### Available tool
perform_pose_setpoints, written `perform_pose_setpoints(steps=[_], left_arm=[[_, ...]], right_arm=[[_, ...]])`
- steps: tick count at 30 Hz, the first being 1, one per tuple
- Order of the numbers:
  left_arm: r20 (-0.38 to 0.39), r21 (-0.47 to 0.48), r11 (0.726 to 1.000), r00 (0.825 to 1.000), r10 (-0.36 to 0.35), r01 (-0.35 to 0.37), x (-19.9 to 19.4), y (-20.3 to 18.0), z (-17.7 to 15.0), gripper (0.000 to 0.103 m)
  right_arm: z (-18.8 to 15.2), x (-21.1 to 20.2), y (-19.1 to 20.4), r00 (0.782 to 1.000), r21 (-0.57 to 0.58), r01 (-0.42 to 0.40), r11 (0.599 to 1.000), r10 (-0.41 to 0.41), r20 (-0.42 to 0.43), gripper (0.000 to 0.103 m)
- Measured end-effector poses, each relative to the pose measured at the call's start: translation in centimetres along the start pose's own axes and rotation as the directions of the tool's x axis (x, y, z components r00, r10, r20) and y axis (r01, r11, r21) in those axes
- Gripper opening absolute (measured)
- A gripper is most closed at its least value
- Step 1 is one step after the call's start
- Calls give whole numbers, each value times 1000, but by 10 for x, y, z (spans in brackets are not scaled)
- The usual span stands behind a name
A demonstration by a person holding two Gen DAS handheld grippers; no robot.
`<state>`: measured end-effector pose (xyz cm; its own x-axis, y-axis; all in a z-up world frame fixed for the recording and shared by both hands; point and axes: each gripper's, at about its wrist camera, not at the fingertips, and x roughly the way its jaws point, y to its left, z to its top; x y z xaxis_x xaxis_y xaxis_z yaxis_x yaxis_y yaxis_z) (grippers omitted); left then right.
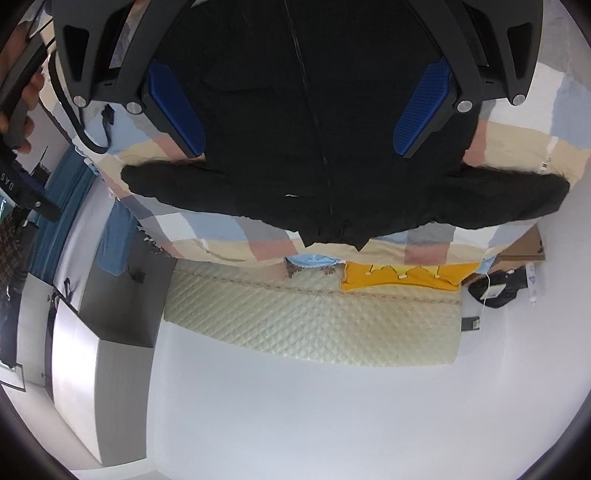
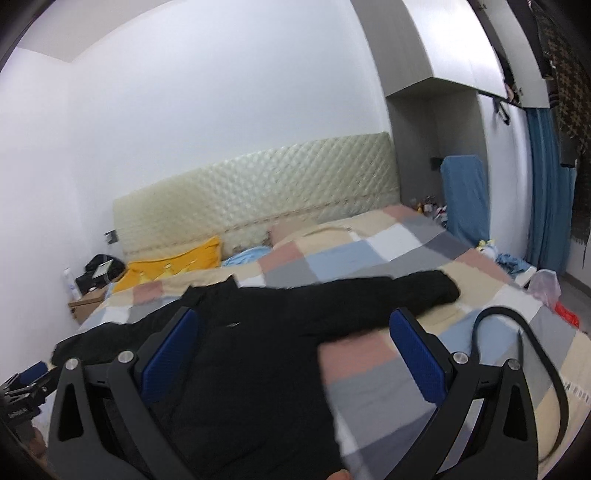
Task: Fold large clothes
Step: 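Reach the right gripper to the jacket sleeve cuff and grasp it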
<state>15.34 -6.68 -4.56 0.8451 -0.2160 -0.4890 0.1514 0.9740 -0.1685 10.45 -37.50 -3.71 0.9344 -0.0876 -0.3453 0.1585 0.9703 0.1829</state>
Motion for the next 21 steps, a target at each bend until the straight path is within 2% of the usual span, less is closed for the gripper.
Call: perform_pose_setpoints(steps=[4,8,10,12,13,16,21], left_arm=[[-26,-11,1000,1000,5,-5,32,6,-3,103],[-48,-1,1000,999,15,-15,57,9,-13,103],[-66,-13,1000,998,14,-14,68,13,-19,103],[-70,-26,998,996,50,-51,76,18,-23,103],[-65,-27,997,995,74,-76,78,21,-24,103],[-54,-25,992,991,126,-128,87,31,-25,103],[-77,-58,989,989,129,-134,107,45,-25,103]], right_arm=[[4,42,-35,999,24,34,999,-33,-37,103],[-1,100,-87,993,111,25,994,-12,-119,101],[-6,129,-114,988,159,45,986,-20,-156,81],[-12,156,-140,984,211,44,976,-7,-177,76],[-16,173,-158,982,264,48,963,3,-190,73],[-36,217,-205,974,437,78,896,25,-225,72],[-58,295,-258,957,511,168,843,-15,-289,72]])
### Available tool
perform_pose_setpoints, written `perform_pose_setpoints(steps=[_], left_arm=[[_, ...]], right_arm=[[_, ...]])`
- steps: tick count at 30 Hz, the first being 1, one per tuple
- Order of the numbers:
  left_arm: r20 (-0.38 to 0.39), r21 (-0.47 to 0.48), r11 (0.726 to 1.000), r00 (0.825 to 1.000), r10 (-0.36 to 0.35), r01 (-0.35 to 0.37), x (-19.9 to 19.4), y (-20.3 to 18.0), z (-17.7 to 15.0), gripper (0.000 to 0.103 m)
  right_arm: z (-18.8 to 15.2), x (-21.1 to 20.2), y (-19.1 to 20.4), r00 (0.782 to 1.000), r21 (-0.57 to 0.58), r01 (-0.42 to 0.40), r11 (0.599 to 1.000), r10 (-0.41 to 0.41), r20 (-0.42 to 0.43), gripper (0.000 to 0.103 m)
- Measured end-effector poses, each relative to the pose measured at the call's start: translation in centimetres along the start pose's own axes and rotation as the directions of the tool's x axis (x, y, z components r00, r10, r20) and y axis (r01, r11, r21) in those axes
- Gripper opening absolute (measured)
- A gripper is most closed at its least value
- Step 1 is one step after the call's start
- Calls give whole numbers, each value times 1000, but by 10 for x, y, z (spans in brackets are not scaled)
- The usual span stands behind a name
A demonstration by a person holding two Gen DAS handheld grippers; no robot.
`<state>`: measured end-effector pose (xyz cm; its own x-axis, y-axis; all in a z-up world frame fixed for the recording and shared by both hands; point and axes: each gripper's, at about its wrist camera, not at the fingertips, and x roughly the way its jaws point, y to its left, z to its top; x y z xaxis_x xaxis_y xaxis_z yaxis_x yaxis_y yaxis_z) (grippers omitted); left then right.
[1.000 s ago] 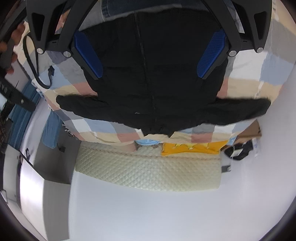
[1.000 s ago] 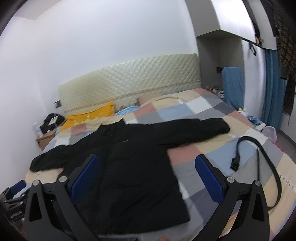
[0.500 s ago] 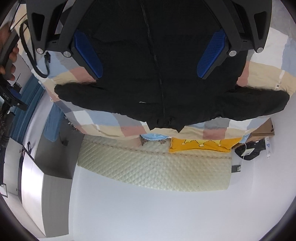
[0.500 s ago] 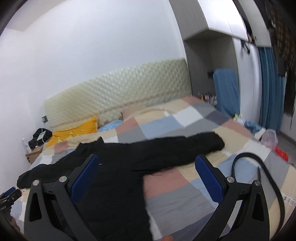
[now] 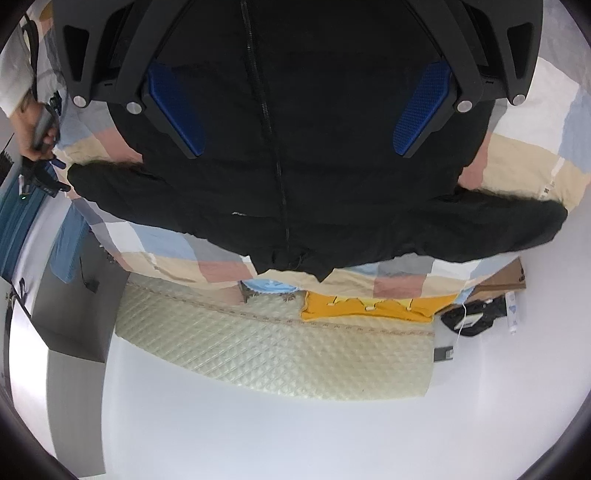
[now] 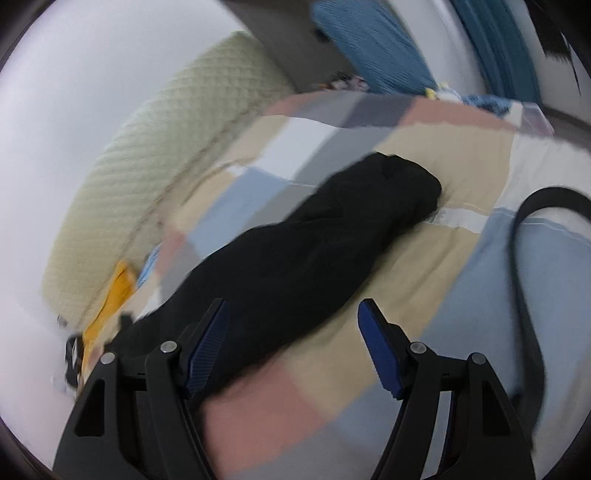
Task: Fold large clothes
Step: 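Reach the right gripper to the jacket sleeve cuff and grasp it, then lift the grasped sleeve up off the bed with the right gripper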
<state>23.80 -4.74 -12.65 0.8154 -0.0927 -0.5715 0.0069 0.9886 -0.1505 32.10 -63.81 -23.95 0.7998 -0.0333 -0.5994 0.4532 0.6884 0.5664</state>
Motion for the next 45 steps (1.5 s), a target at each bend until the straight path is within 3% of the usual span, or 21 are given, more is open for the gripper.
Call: perform_pose_setpoints(steps=[4,8,10,13,14,16,17,19,25,30,36,41,45], left_arm=[[-34,-8,1000,999,15,-16,22,2,-2,103],[-73,-14,1000,997,25,-26,48,4,-3,103],[-86,-9,999,996,34,-35,56,4,-5,103],[-108,-3,999,993,43,-43,68,4,-7,103],[-113,2,999,993,47,-47,71,3,-8,103],[-119,8,998,991,56,-55,74,3,-11,103],[-122,8,998,991,56,-56,75,3,-12,103],[-126,7,999,991,53,-52,77,4,-12,103],[-117,66,993,988,105,-98,75,2,-14,103],[-96,75,993,990,101,-94,66,7,-7,103],[-38,94,991,994,103,-99,37,13,11,103],[-36,94,991,995,98,-94,19,21,15,103],[-46,95,992,995,92,-88,5,27,11,103]], right_arm=[[26,50,-43,1000,201,-14,979,10,20,72],[42,99,-67,997,235,81,969,-81,-10,73],[46,109,-77,997,273,56,960,-67,29,73],[56,115,-68,993,195,39,980,-60,99,72],[60,117,-65,991,164,41,986,-61,117,69],[68,118,-65,987,154,7,988,-32,159,40],[71,115,-61,982,130,4,991,-29,188,34],[75,117,-47,972,26,77,997,-81,220,19],[86,118,-57,952,48,148,988,-156,263,16],[89,108,-52,946,39,201,979,-204,254,16],[114,66,-14,944,-29,185,982,-169,283,16],[130,15,34,942,-111,174,978,-133,309,16],[134,-37,96,924,-195,174,965,-92,370,16]])
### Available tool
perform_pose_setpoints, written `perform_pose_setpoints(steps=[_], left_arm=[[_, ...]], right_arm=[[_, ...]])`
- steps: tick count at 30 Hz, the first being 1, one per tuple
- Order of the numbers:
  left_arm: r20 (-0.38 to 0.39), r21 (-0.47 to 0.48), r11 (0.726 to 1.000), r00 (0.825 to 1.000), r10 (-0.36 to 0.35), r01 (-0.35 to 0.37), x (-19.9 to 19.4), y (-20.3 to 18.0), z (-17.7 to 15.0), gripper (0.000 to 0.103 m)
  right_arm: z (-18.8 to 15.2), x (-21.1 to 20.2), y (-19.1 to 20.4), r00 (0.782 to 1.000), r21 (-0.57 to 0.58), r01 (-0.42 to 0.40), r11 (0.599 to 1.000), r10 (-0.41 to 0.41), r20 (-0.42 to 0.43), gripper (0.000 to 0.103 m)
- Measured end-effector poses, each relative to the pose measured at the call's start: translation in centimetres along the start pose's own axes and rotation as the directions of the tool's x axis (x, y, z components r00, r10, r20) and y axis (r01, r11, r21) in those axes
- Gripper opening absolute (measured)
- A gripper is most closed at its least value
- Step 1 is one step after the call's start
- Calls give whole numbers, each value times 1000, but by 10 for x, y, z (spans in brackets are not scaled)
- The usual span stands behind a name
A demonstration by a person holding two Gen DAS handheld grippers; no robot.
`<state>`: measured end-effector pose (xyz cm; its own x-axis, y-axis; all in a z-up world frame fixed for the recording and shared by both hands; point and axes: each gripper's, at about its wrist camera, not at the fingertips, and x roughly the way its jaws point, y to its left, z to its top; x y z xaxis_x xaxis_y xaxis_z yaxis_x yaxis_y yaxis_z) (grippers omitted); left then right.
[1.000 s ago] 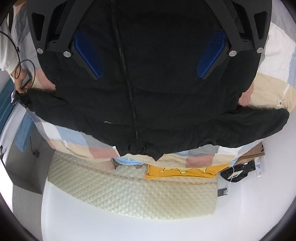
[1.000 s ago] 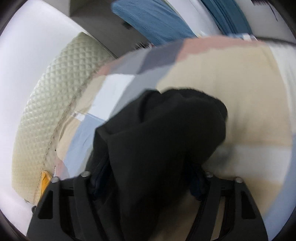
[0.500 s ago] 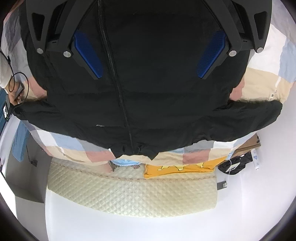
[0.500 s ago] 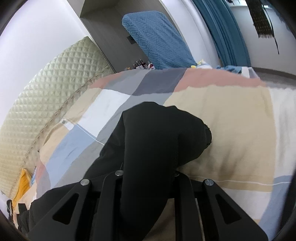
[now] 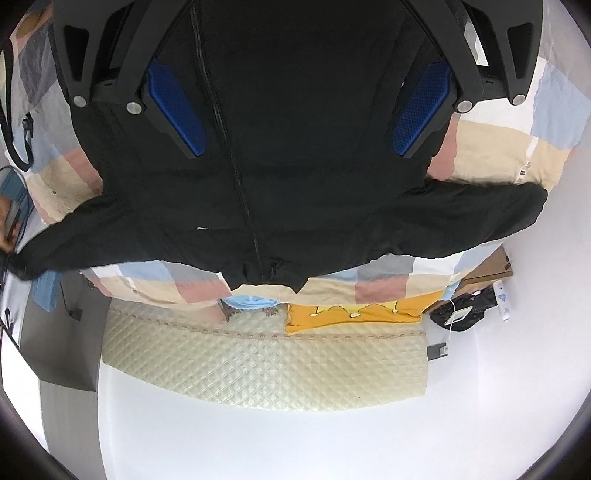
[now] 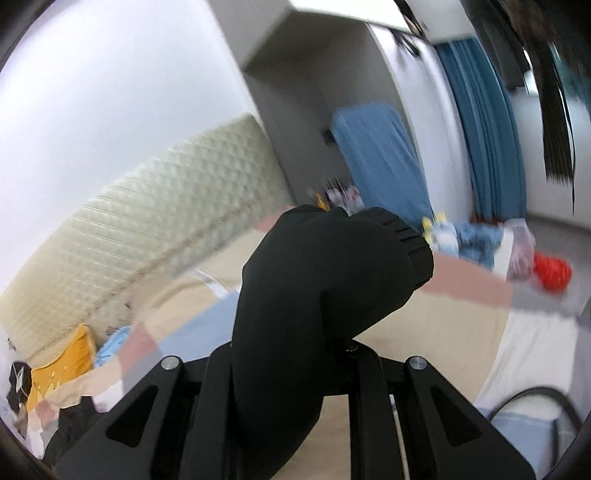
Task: Fold large clothes
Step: 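Lift the grasped sleeve up off the bed with the right gripper, then carry the sleeve across the jacket body and lay it down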
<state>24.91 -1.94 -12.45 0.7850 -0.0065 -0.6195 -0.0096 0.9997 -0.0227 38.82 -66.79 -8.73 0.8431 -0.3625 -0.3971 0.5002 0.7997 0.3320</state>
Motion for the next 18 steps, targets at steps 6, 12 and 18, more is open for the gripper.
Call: perform_pose_setpoints(steps=[6,12,18], left_arm=[[28,6,999,999,-44,43,-28,9,-11,103],[86,-3,996,992,-87,87,-58,22,-23,103],[68,-49,995,994,-86,90,-61,44,-33,103]], right_arm=[[32,-71,87,995,-123,-54,991,64,71,17],[28,-130,178,987,-238,-53,970,88,136,17],[-2,-164,257,980,-289,-101,952,146,136,18]])
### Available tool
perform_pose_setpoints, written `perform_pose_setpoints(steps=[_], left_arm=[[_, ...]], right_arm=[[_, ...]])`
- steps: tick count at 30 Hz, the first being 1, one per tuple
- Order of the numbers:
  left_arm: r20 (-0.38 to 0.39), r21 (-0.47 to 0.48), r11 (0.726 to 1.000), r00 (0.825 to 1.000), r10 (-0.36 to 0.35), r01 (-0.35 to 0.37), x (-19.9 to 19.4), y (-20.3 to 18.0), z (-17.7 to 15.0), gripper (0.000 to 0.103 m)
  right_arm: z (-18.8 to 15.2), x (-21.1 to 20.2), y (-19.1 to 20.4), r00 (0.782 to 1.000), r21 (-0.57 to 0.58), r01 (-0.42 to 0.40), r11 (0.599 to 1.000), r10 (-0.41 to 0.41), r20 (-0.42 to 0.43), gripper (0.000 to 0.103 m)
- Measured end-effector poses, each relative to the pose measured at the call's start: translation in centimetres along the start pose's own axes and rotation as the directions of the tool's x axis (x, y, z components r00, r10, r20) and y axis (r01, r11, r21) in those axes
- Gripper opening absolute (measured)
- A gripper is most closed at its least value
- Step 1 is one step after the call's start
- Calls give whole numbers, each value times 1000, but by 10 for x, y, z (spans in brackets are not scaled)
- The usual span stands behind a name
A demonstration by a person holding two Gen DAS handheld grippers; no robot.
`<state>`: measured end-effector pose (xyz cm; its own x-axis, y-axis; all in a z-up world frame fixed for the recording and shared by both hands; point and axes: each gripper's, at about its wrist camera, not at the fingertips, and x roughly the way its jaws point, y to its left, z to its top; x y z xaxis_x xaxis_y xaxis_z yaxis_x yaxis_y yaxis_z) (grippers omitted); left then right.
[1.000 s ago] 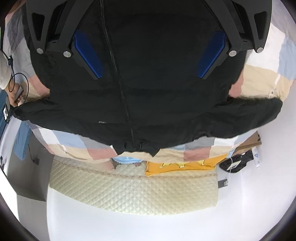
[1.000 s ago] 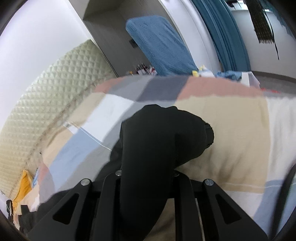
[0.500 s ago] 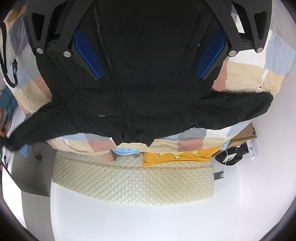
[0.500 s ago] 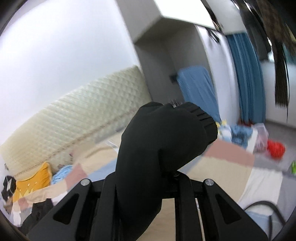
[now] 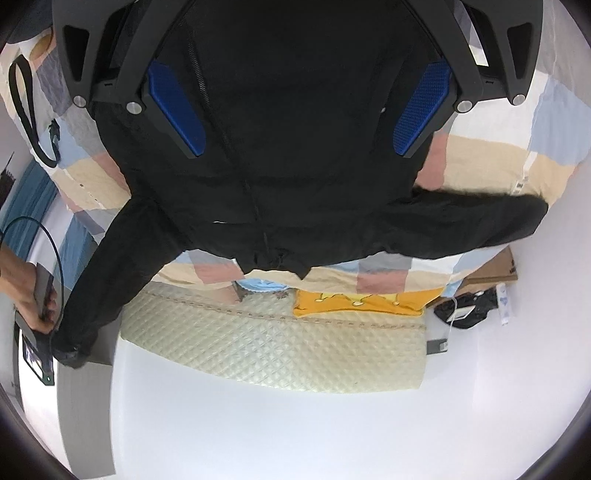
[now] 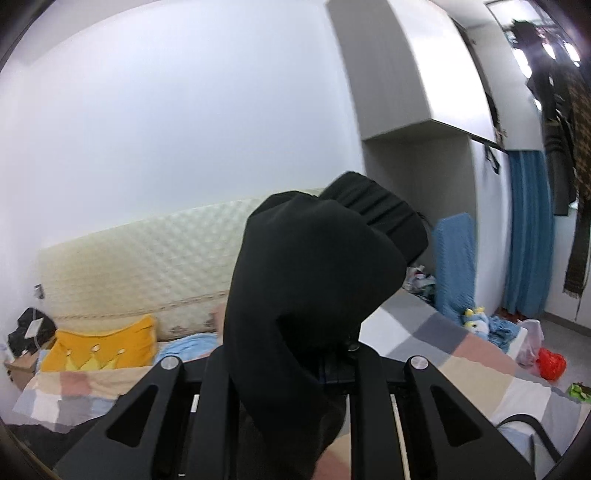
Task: Fold large clothes
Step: 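Carry the sleeve across the jacket body and lay it down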
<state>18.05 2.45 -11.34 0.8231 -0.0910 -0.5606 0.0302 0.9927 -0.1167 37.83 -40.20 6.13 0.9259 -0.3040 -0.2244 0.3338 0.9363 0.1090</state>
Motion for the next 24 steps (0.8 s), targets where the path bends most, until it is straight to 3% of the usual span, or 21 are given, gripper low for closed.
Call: perform_pose_setpoints(steps=[5,11,15,19,24], left_arm=[[7,-26,999,999,38,-38,-13,20,-2,103],[48,-42,998,997,55,-53,-25,42,-5,103],[51,-89,995,998,47,-43,-26,57,-4,103],[61,-124,992,997,44,-36,-26,72,-4,103],[61,-88,991,992,109,-104,-17,76,-6,103]], right_arm=[[-22,-11,86,999,-142,-9,990,5,-31,20],[-71,-29,179,986,-268,-168,949,156,-65,20],[-122,-30,246,955,-334,-290,897,252,-154,20],[-179,-23,289,924,-375,-371,850,295,-245,20],[-259,-21,348,858,-385,-482,787,335,-390,20]])
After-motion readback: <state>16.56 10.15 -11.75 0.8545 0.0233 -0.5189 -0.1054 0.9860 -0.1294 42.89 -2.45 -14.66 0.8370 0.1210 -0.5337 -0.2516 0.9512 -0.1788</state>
